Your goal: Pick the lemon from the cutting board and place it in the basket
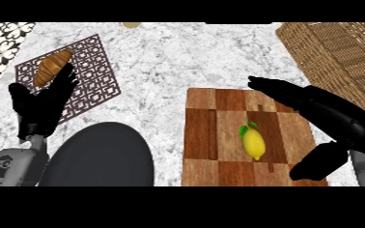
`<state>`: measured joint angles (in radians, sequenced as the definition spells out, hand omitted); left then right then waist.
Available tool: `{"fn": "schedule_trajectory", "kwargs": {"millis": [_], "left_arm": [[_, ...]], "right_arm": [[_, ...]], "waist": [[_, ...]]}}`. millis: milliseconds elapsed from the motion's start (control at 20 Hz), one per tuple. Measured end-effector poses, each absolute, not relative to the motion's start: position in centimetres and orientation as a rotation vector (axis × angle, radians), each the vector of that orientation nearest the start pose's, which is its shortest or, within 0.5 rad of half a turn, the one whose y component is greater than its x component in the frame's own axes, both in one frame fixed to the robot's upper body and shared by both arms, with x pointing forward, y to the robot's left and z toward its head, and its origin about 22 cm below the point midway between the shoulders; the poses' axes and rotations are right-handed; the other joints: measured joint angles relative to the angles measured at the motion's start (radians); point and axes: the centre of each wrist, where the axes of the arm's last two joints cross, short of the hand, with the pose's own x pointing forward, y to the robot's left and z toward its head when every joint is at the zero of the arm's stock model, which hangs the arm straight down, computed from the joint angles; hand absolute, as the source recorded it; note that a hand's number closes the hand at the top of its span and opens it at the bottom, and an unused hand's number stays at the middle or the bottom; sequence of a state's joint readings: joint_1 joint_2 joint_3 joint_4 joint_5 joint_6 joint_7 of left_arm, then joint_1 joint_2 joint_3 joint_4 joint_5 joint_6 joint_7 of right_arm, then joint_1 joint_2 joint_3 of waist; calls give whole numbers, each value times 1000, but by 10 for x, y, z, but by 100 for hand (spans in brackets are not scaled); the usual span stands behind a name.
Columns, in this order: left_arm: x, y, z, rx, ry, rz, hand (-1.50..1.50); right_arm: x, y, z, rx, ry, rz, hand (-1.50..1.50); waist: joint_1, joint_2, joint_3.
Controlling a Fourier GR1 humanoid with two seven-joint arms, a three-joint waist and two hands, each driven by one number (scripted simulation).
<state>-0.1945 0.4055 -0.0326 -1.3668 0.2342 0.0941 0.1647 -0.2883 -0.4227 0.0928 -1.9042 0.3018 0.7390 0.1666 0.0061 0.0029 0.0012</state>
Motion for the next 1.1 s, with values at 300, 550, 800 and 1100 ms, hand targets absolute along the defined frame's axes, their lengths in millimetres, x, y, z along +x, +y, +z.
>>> {"fn": "schedule_trajectory", "kwargs": {"millis": [300, 550, 800, 1100], "left_arm": [[291, 310, 39, 190, -1388, -75, 0], [296, 309, 39, 188, -1377, -72, 0], [291, 313, 38, 191, -1379, -68, 0], [291, 316, 38, 195, -1385, -74, 0]], "right_arm": [[284, -229, 125, -183, -1516, 1365, -150], [288, -223, 96, -209, -1445, 1424, -150], [292, -223, 79, -230, -1396, 1471, -150], [298, -231, 71, -212, -1402, 1477, -150]], "waist": [[0, -1, -1], [-3, -2, -1], [-3, -3, -1], [-5, -3, -1]]}}
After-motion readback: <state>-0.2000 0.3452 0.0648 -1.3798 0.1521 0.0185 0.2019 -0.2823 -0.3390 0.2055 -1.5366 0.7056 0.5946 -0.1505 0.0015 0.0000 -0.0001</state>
